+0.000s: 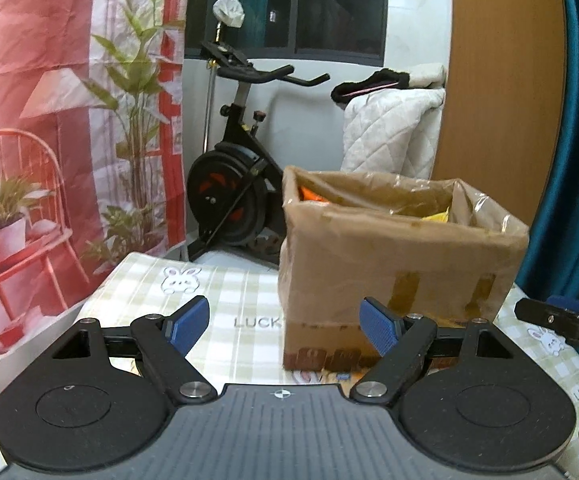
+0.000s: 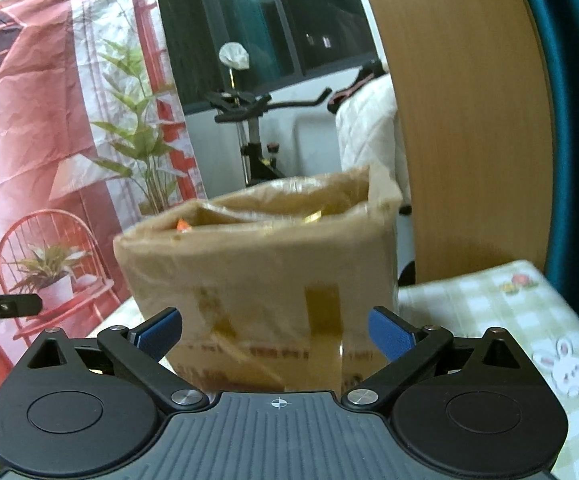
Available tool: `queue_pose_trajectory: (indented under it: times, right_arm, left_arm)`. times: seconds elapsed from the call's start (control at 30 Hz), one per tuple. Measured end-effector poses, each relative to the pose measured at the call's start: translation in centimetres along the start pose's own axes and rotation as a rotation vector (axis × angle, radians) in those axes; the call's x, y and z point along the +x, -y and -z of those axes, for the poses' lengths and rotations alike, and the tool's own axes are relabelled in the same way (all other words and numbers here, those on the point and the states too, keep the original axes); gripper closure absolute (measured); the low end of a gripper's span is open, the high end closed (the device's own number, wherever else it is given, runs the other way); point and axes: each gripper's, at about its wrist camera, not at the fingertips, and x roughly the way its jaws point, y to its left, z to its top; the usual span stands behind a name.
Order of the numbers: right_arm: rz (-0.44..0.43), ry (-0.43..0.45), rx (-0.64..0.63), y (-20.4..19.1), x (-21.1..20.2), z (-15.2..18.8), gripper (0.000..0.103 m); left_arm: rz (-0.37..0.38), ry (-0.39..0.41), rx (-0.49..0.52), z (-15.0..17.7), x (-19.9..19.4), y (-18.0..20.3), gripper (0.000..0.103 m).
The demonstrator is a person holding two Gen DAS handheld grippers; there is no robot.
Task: Organize snacks
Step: 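Withdraw both open grippers from the box back to the remaining snacks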
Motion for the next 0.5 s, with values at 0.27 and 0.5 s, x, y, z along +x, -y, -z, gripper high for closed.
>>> queue_pose_trajectory:
  times: [0.27,0.5]
  right_arm:
    - [0.0,-0.047,0.01,-0.4,0.7,3.0,0.004]
    - [-0.001,-0.053,-0.002,-0.9,0.9,3.6,0.004]
  left_arm:
    - [-0.024,-0.044,-0.076,1.9,0.5,-1.7,0.019]
    - [-0.036,-0.053,-0.101,2.6,0.9,-2.0,0.019]
